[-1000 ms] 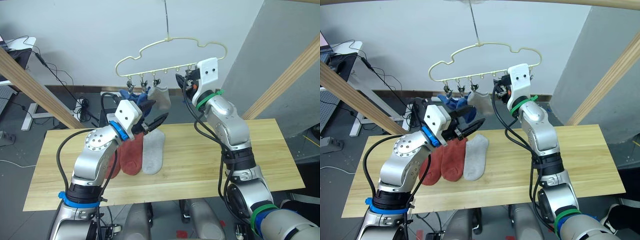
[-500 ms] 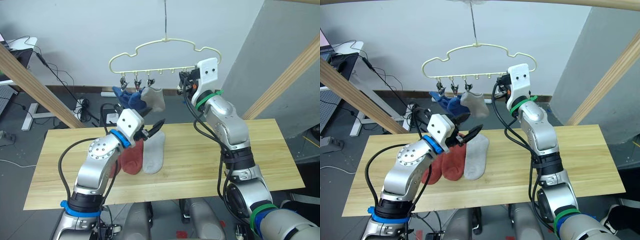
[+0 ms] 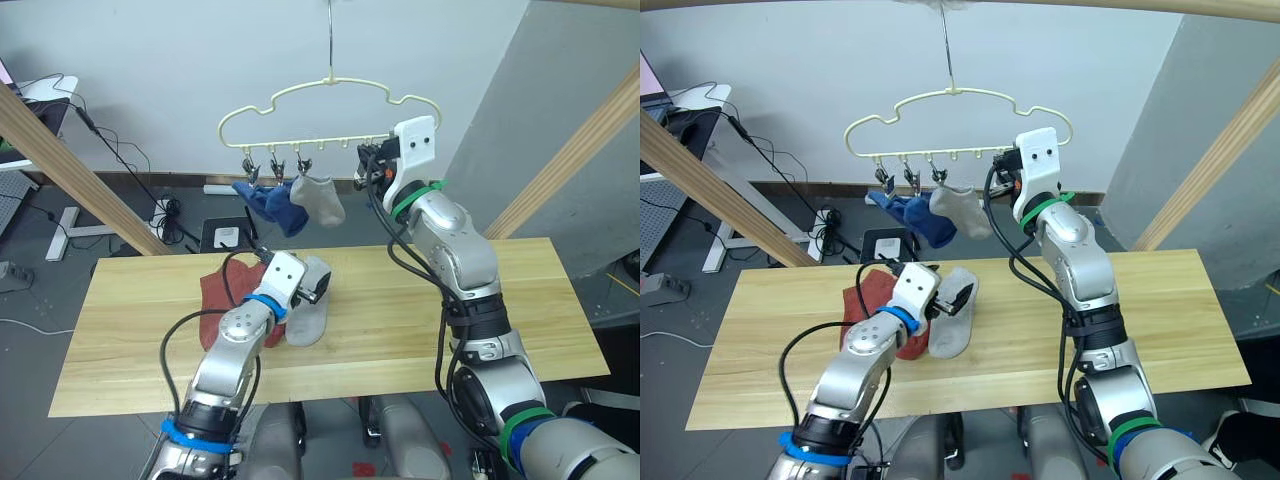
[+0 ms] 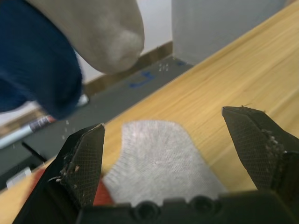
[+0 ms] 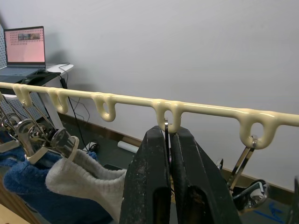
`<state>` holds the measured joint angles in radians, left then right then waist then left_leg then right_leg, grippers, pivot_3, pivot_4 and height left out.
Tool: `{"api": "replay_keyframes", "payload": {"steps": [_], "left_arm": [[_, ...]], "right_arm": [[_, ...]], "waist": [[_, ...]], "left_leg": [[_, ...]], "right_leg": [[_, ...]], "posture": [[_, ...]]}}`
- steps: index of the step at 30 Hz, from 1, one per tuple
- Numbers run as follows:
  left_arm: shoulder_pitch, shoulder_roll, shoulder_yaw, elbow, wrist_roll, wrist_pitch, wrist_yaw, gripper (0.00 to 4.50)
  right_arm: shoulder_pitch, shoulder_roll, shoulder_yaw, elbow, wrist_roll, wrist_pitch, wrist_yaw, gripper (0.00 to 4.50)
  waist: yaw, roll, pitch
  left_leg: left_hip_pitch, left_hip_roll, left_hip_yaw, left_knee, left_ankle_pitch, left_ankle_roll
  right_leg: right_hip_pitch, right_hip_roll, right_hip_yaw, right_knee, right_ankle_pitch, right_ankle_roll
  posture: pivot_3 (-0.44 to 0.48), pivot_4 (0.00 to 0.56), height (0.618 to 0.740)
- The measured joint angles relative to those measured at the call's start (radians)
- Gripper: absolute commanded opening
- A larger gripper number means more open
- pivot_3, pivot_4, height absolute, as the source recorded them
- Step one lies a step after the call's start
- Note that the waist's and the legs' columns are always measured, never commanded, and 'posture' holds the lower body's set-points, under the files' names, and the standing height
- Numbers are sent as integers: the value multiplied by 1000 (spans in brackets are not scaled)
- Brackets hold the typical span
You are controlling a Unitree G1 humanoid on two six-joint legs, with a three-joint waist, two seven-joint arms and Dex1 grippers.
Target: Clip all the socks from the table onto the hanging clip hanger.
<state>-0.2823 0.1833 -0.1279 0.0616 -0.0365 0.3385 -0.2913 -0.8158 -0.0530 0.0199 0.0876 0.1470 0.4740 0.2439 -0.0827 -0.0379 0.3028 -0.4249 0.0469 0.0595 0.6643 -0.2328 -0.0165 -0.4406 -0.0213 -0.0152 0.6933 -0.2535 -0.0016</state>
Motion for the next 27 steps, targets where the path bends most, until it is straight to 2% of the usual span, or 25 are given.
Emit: {"api": "replay_keyframes", "payload": {"steps": [4, 10, 13, 26, 27], "left_arm": [[-78, -39, 0, 180, 21, -21, 38, 4467], [-126, -59, -11, 308, 43, -47, 40, 4467], [-134, -58, -13, 327, 60, -57, 47, 3855], [-111, -50, -14, 344, 97, -120, 42, 17], [-107, -51, -14, 347, 97, -137, 38, 17]], "right_arm": [[4, -5, 2, -16, 2, 25, 8, 0], [12, -3, 3, -42, 2, 50, 11, 0], [12, 0, 3, -43, 2, 58, 10, 0], [14, 6, 1, -55, 12, 80, -5, 0], [16, 5, 1, -61, 12, 82, -6, 0]], "waist": [[-5, 0, 0], [-4, 0, 0], [-5, 0, 0], [-5, 0, 0], [-5, 0, 0]], "left_leg": [[0, 0, 0, 0, 0, 0], [0, 0, 0, -1, 0, 0], [0, 0, 0, -1, 0, 0], [0, 0, 0, -1, 0, 0], [0, 0, 0, -1, 0, 0]], "right_leg": [[0, 0, 0, 0, 0, 0], [0, 0, 0, -1, 0, 0], [0, 0, 0, 0, 0, 0], [0, 0, 0, -1, 0, 0], [0, 0, 0, -1, 0, 0]], "posture": [[-163, 281, 740], [-170, 289, 740], [-170, 289, 740], [-187, 296, 740], [-187, 296, 740]]}}
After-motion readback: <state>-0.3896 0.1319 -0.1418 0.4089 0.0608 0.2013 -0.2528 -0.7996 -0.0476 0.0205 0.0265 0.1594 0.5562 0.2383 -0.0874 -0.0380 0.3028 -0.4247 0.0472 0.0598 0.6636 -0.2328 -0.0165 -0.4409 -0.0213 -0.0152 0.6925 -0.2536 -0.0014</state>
